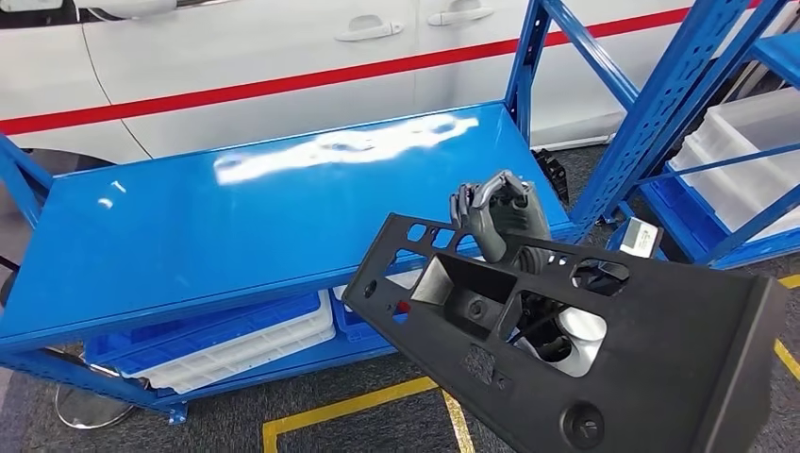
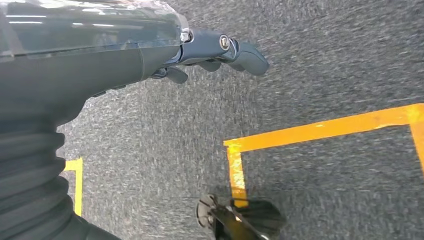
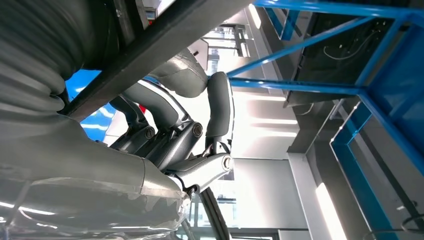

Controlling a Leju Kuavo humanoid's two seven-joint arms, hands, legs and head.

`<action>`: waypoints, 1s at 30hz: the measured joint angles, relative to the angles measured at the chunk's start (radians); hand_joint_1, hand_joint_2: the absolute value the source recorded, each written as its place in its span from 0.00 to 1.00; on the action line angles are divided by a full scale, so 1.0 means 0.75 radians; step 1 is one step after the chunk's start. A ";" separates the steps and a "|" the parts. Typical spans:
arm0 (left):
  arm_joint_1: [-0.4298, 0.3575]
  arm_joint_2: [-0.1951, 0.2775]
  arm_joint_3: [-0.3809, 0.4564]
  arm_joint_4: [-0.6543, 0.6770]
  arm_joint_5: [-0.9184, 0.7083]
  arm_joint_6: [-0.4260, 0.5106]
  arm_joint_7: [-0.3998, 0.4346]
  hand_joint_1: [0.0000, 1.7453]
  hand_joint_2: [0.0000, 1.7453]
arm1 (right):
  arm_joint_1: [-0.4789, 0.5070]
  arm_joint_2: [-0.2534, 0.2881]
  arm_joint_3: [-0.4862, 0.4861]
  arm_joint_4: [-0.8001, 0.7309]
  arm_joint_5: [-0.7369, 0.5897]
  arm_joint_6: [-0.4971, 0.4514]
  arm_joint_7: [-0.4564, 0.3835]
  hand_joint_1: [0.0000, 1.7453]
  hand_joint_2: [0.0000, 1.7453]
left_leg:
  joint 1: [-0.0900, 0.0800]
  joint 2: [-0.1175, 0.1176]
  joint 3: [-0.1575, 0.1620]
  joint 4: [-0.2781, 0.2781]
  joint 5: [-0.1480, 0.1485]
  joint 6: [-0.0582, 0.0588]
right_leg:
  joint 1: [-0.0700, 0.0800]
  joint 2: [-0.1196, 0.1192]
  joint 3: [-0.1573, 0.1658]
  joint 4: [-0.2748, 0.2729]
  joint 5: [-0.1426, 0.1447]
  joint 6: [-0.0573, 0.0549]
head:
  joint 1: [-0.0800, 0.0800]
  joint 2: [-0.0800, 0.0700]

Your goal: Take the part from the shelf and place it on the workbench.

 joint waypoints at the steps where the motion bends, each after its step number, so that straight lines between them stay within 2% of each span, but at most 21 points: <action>1: -0.002 0.001 0.000 0.000 0.000 0.001 0.000 0.00 1.00 | 0.000 0.000 -0.002 -0.003 0.004 -0.002 0.002 0.95 1.00 | -0.004 0.000 0.061 -0.092 -0.017 0.007 | 0.000 -0.001 -0.006 -0.002 0.014 0.007 | 0.000 0.000; 2: -0.004 0.001 0.000 0.000 0.001 0.002 -0.001 0.00 1.00 | 0.000 0.000 -0.004 -0.006 0.013 -0.006 0.006 0.95 1.00 | -0.009 -0.001 0.096 -0.152 -0.034 0.014 | -0.001 -0.003 -0.008 -0.005 0.027 0.015 | 0.000 0.000; 3: -0.005 0.001 0.000 0.000 0.001 0.003 -0.001 0.00 1.00 | 0.002 0.000 -0.005 -0.007 0.026 -0.012 0.013 0.95 1.00 | -0.013 -0.001 0.105 -0.181 -0.037 0.020 | -0.002 -0.004 -0.009 -0.011 0.043 0.024 | 0.000 0.000; 5: -0.006 0.001 -0.001 0.000 0.003 0.004 -0.001 0.00 1.00 | 0.008 -0.005 -0.006 -0.004 0.059 -0.028 0.032 0.95 1.00 | -0.009 0.003 0.084 -0.190 -0.005 0.040 | -0.005 -0.002 -0.018 -0.011 0.039 0.039 | 0.000 0.000; 6: -0.006 0.000 -0.001 0.000 0.004 0.004 -0.001 0.00 1.00 | 0.011 -0.010 -0.006 -0.001 0.074 -0.035 0.044 0.95 1.00 | -0.006 0.007 0.069 -0.194 0.015 0.051 | -0.005 0.002 -0.031 0.015 -0.001 0.044 | 0.000 0.000; 7: -0.006 0.000 -0.001 0.000 0.005 0.004 -0.001 0.00 1.00 | 0.014 -0.015 -0.007 0.004 0.089 -0.042 0.056 0.95 1.00 | -0.004 0.010 0.051 -0.196 0.035 0.060 | -0.005 0.005 -0.048 0.065 -0.066 0.047 | 0.000 0.000; 9: -0.006 0.000 -0.001 0.000 0.004 0.004 -0.003 0.00 1.00 | 0.016 -0.019 -0.005 0.023 0.111 -0.054 0.075 0.95 1.00 | -0.009 0.013 0.005 -0.191 0.070 0.069 | -0.008 0.007 -0.085 0.229 -0.197 0.054 | 0.000 0.000; 10: -0.007 0.000 -0.001 0.000 0.003 0.004 -0.003 0.00 1.00 | 0.017 -0.020 -0.002 0.037 0.121 -0.062 0.076 0.95 1.00 | -0.010 0.014 -0.021 -0.186 0.087 0.069 | -0.009 0.007 -0.095 0.308 -0.221 0.058 | 0.001 0.000; 11: -0.007 0.000 -0.002 0.000 0.002 0.004 -0.003 0.00 1.00 | 0.018 -0.020 0.001 0.052 0.129 -0.070 0.070 0.95 1.00 | -0.011 0.014 -0.049 -0.179 0.103 0.068 | -0.010 0.007 -0.091 0.361 -0.210 0.061 | 0.001 0.000; 12: -0.008 0.000 -0.002 0.000 0.002 0.004 -0.003 0.00 1.00 | 0.019 -0.019 0.003 0.065 0.135 -0.078 0.061 0.95 1.00 | -0.011 0.014 -0.078 -0.169 0.118 0.066 | -0.012 0.007 -0.069 0.373 -0.174 0.062 | 0.000 0.000; 14: -0.009 0.000 -0.003 0.000 0.009 0.004 -0.003 0.00 1.00 | 0.021 -0.017 0.008 0.077 0.136 -0.087 0.042 0.95 1.00 | -0.010 0.013 -0.129 -0.144 0.139 0.058 | -0.014 0.007 0.040 0.268 -0.116 0.061 | 0.000 0.000; 16: -0.010 0.000 -0.002 0.000 0.019 0.007 -0.003 0.00 1.00 | 0.019 -0.016 0.009 0.077 0.126 -0.083 0.034 0.95 1.00 | -0.013 0.011 -0.163 -0.120 0.151 0.047 | -0.010 0.008 0.172 0.091 -0.149 0.054 | 0.000 0.000; 18: -0.010 -0.001 -0.002 0.000 0.027 0.012 -0.007 0.00 1.00 | 0.017 -0.016 0.007 0.076 0.107 -0.070 0.036 0.95 1.00 | -0.016 0.010 -0.177 -0.112 0.168 0.036 | -0.002 0.009 0.223 0.000 -0.188 0.043 | 0.000 0.000; 20: -0.007 0.000 -0.002 0.001 0.033 0.016 -0.011 0.00 1.00 | 0.016 -0.016 0.001 0.077 0.087 -0.056 0.042 0.95 1.00 | -0.013 0.009 -0.185 -0.117 0.190 0.021 | 0.000 0.006 0.209 -0.010 -0.175 0.025 | 0.000 0.000; 21: -0.004 0.000 -0.002 0.001 0.036 0.018 -0.012 0.00 1.00 | 0.016 -0.016 -0.005 0.077 0.079 -0.049 0.045 0.95 1.00 | -0.010 0.009 -0.193 -0.113 0.182 0.013 | -0.001 0.004 0.197 -0.013 -0.160 0.014 | 0.000 0.000; 23: 0.000 0.001 -0.002 0.002 0.042 0.019 -0.013 0.00 1.00 | 0.018 -0.016 -0.017 0.078 0.070 -0.037 0.050 0.95 1.00 | -0.005 0.007 -0.223 -0.049 0.090 -0.004 | -0.007 -0.002 0.164 -0.019 -0.124 -0.008 | -0.001 0.000; 25: 0.001 0.000 -0.002 0.002 0.044 0.019 -0.013 0.00 1.00 | 0.022 -0.016 -0.031 0.078 0.061 -0.025 0.052 0.95 1.00 | -0.001 0.007 -0.258 0.104 -0.049 -0.017 | -0.005 -0.003 0.122 -0.018 -0.089 -0.017 | -0.001 0.000; 26: 0.000 0.001 -0.002 0.002 0.045 0.019 -0.013 0.00 1.00 | 0.026 -0.016 -0.039 0.078 0.057 -0.020 0.052 0.95 1.00 | 0.001 0.007 -0.267 0.184 -0.085 -0.021 | -0.004 -0.003 0.099 -0.017 -0.071 -0.016 | -0.001 0.000; 27: -0.001 0.002 -0.002 0.002 0.045 0.018 -0.015 0.00 1.00 | 0.031 -0.017 -0.047 0.078 0.052 -0.016 0.053 0.95 1.00 | 0.002 0.007 -0.262 0.241 -0.087 -0.024 | -0.002 -0.003 0.075 -0.016 -0.053 -0.016 | -0.001 0.000; 28: -0.002 0.004 -0.002 0.002 0.044 0.017 -0.016 0.00 1.00 | 0.037 -0.018 -0.056 0.078 0.047 -0.013 0.052 0.95 1.00 | 0.003 0.007 -0.240 0.260 -0.059 -0.024 | -0.002 -0.003 0.052 -0.015 -0.035 -0.013 | -0.001 0.000; 30: -0.004 0.009 -0.002 0.002 0.042 0.011 -0.018 0.00 1.00 | 0.048 -0.026 -0.074 0.078 0.037 -0.005 0.047 0.95 1.00 | 0.003 0.007 -0.130 0.167 0.014 -0.019 | -0.001 -0.003 0.012 -0.013 -0.002 -0.007 | -0.001 0.000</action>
